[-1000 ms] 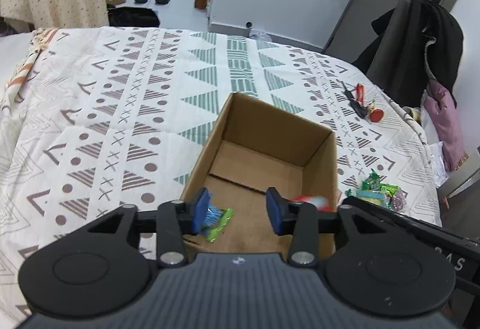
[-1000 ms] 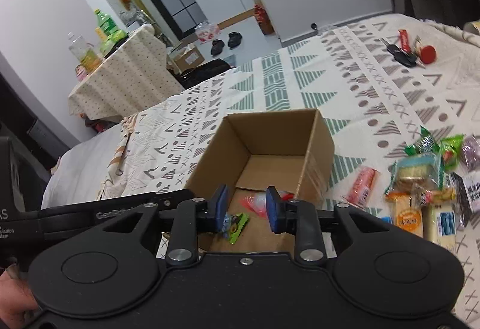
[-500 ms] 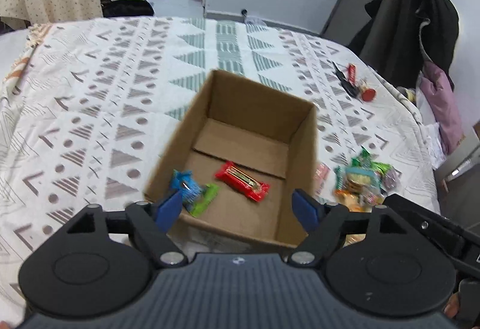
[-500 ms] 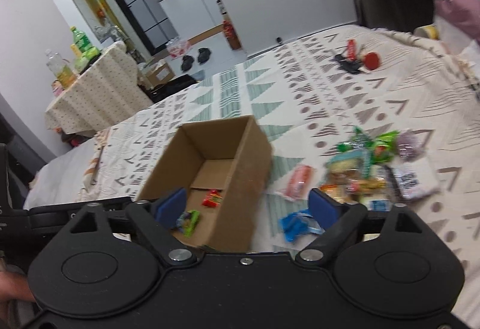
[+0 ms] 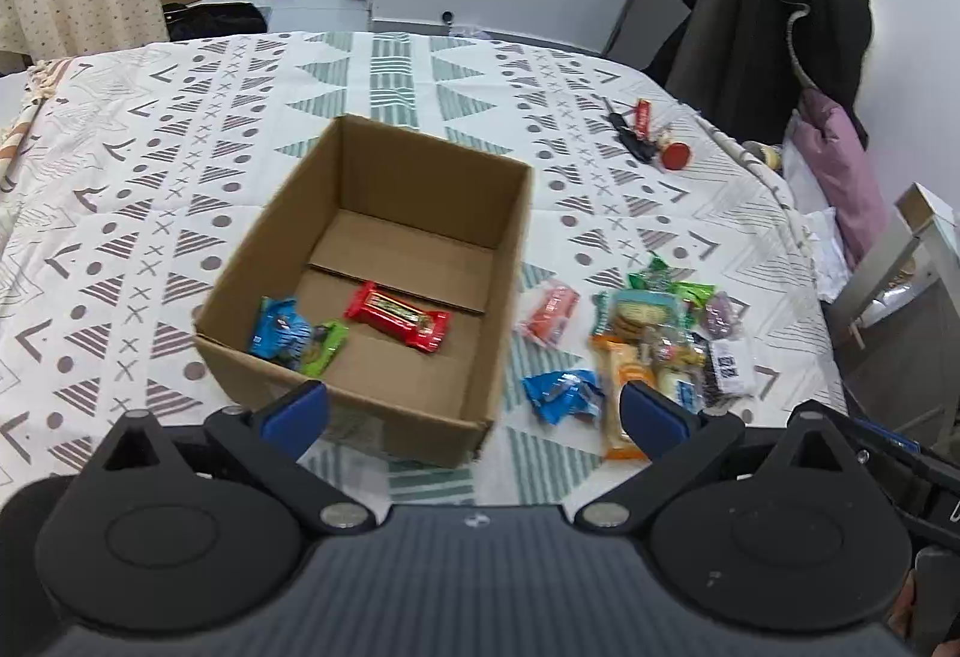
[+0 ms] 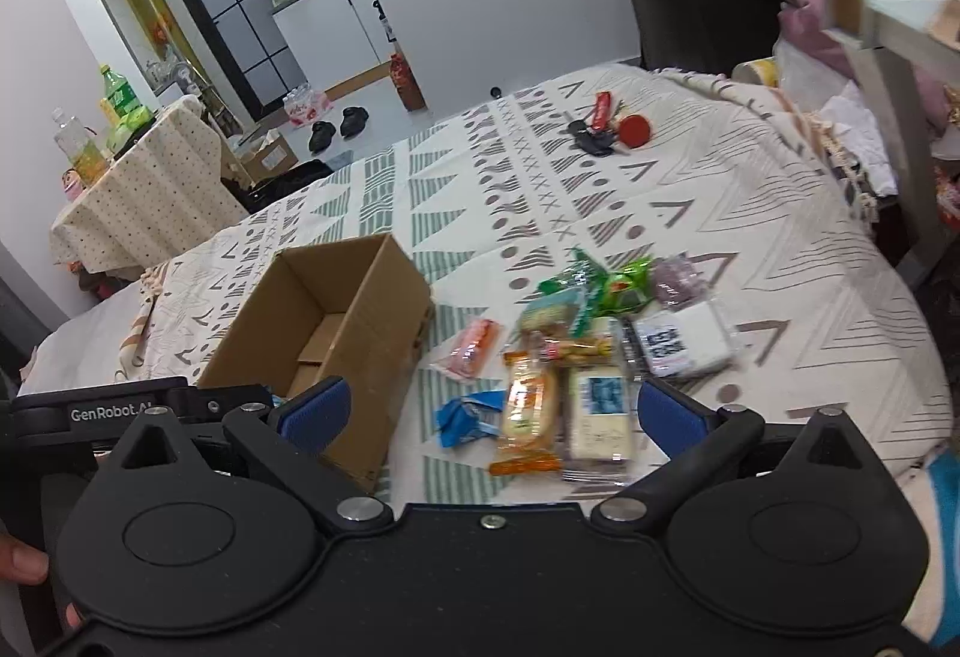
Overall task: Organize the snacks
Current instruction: 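Move both tools back over the snack pile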
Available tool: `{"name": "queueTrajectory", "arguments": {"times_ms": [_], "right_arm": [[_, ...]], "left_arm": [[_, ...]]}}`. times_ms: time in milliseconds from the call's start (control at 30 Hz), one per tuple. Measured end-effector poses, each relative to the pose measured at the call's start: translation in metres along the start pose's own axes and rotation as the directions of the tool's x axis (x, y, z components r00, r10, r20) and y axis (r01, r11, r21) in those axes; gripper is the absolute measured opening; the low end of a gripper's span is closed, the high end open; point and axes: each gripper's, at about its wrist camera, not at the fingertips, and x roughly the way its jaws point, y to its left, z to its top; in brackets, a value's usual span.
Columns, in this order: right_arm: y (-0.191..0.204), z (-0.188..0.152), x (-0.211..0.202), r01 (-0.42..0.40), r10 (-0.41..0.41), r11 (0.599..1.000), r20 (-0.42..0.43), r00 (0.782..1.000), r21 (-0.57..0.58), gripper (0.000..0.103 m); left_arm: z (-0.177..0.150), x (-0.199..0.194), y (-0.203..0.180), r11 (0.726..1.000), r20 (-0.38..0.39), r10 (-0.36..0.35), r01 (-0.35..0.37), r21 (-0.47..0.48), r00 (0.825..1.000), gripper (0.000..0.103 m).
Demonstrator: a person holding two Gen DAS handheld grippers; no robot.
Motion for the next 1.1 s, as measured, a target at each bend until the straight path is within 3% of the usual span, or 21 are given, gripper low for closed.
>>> {"name": "queueTrajectory", "arguments": {"times_ms": [467,967,1100], "right_arm": [[-0.041,0.001,-0.021,0.045,-0.045,0.999,0.020,0.999,-0.003,0.103],[-0.083,-0.008,-0.011,0.057,-0.057,0.997,-0.009,0.998,0.053,0.103],[-0.088,-0.008,-0.002,0.042,-0.040,0.997,-0.022,0.999,0.066,0.103]], "left_arm": [[-0.011,-0.002,-0.041,0.998,0.002,-0.049,0.049,0.030,0.999,0.103],[-0.020,0.019,-0.078,0.996,0.009,0.008,-0.009,0.088,1.000,0.103],[-0.022,0.035,-0.085,0.996,-0.025,0.003,-0.001,0.089,1.000,0.103]]}}
